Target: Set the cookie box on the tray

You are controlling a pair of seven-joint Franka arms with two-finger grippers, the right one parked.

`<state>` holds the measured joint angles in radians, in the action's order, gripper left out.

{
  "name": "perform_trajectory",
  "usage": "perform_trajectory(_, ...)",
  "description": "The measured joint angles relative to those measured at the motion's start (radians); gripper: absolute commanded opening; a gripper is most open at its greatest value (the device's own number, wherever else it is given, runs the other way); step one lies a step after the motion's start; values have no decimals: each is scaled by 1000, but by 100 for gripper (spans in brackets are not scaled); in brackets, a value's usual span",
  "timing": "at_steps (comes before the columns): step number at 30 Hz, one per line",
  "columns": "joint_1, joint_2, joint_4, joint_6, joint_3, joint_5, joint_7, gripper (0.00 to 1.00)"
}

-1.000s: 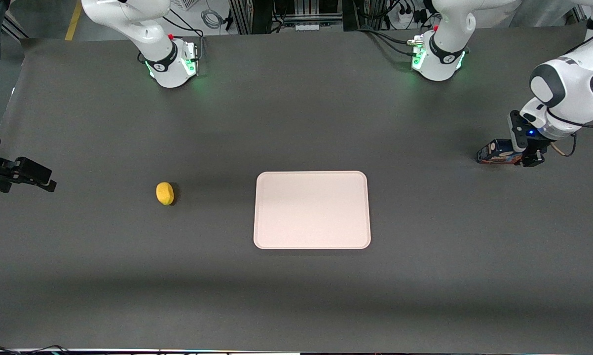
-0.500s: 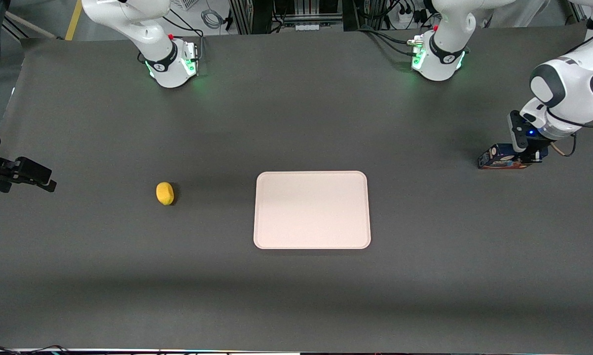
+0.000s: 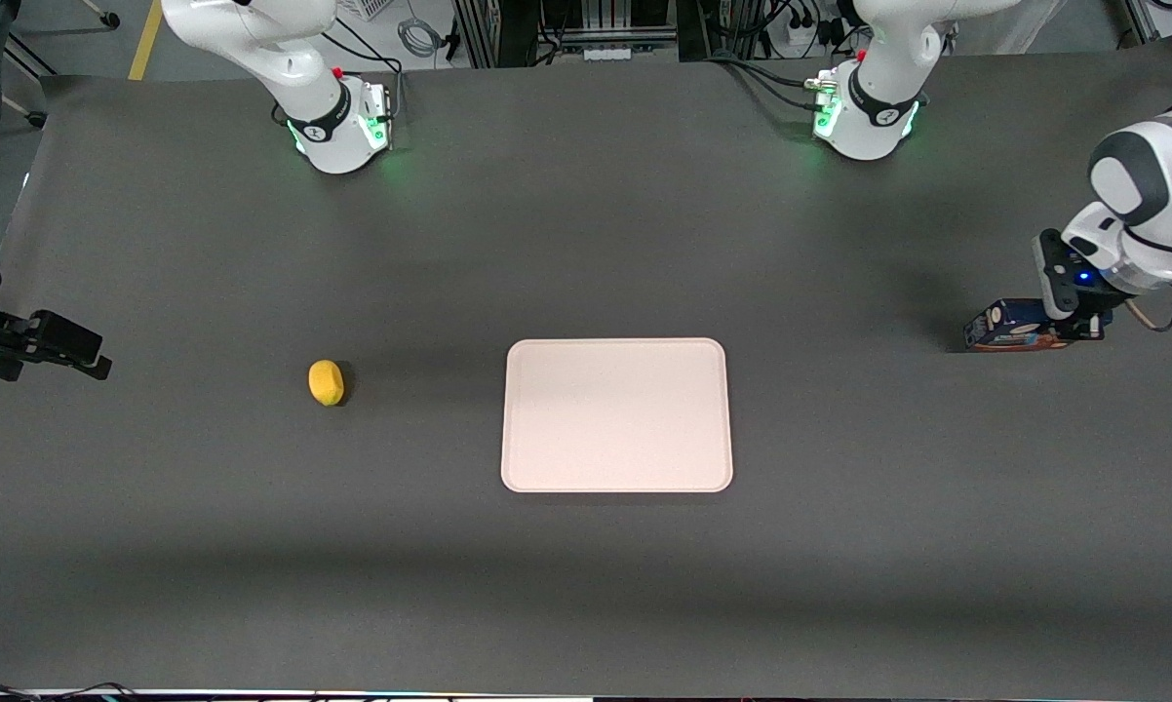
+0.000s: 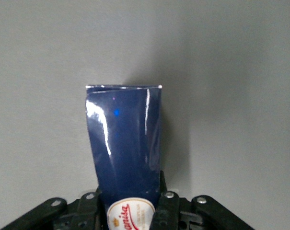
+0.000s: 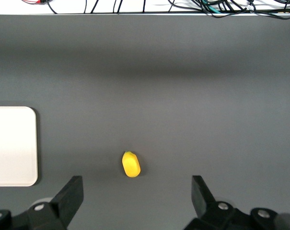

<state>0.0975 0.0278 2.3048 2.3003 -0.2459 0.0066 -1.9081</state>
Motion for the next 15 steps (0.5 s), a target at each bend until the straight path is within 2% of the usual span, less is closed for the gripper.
perform_trajectory(3,0,-8,-61,-84,0,-11,2,25)
perform_trajectory(8,-1,-25,-176,-237,1,-48,11,26)
perform_trajectory(15,-4,-37,-335,-379,16,-56,72,25)
